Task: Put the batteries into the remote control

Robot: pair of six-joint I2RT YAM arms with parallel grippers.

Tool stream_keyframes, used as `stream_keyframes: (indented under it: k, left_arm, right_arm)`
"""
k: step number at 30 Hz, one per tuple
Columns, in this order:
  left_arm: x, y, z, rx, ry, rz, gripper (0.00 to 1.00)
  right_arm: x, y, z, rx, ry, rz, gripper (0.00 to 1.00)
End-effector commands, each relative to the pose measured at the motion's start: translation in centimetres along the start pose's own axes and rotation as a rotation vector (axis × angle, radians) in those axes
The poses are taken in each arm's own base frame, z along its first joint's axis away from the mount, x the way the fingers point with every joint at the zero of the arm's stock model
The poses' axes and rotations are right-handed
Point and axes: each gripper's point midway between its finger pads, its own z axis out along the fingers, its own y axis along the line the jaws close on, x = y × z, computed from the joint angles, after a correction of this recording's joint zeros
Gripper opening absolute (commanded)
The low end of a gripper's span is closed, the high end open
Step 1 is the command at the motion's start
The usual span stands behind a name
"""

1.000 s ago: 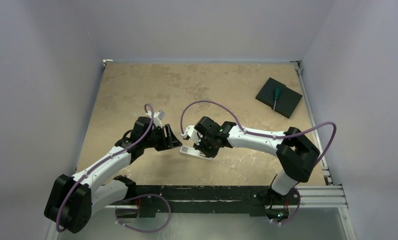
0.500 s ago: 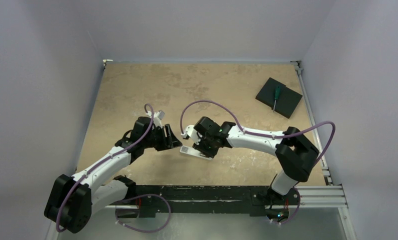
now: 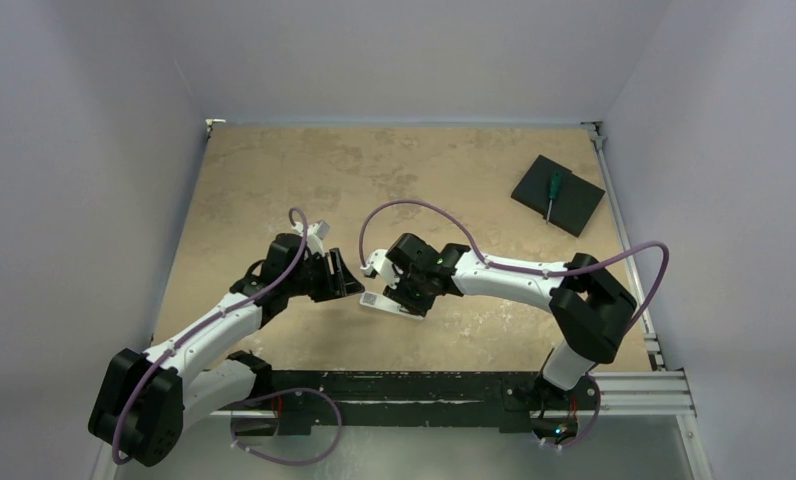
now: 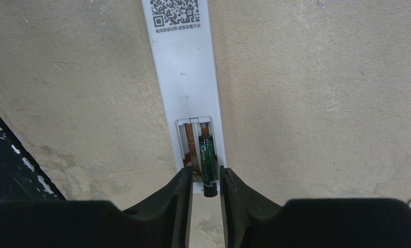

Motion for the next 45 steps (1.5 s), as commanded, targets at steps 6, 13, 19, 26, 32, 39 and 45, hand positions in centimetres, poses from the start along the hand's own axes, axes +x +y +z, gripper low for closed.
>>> stream_keyframes:
  k: [6,13,19,26,32,39,45]
  left_arm:
    - [-0.7,-0.5,0.0,0.026,-0.023,0.003,0.51]
    - [-0.6,-0.5,0.1,0.026,-0.019,0.002,0.51]
    - [-0.6,-0.5,0.1,0.027,-0.018,0.004,0.51]
    - [-0.6,-0.5,0.2,0.026,-0.016,0.005,0.51]
    - [-0.6,-0.4,0.2,0.026,-0.016,0.005,0.51]
    - [-0.6,-0.4,0.2,0.026,-0.015,0.005,0.51]
    - [-0.6,-0.4,0.2,0.026,-0.015,0.005,0.51]
  right_arm:
    - [-2.7,-0.6,-1.3,0.045,-0.086,0.012,0.35]
    - [-2.9,-0.7,-0.8,0.044,-0.088,0.009,0.38]
    - [-3.2,-0.8,-0.4,0.047,-0.087,0.006,0.38]
    - [-3.1,-1.0,0.2,0.056,-0.074,0.005,0.38]
    - [-3.1,-1.1,0.5,0.059,-0.074,0.007,0.38]
    - [-2.8,-1.1,0.8,0.058,-0.063,0.007,0.38]
    - [-2.6,-0.9,1.0,0.048,-0.057,0.009,0.34]
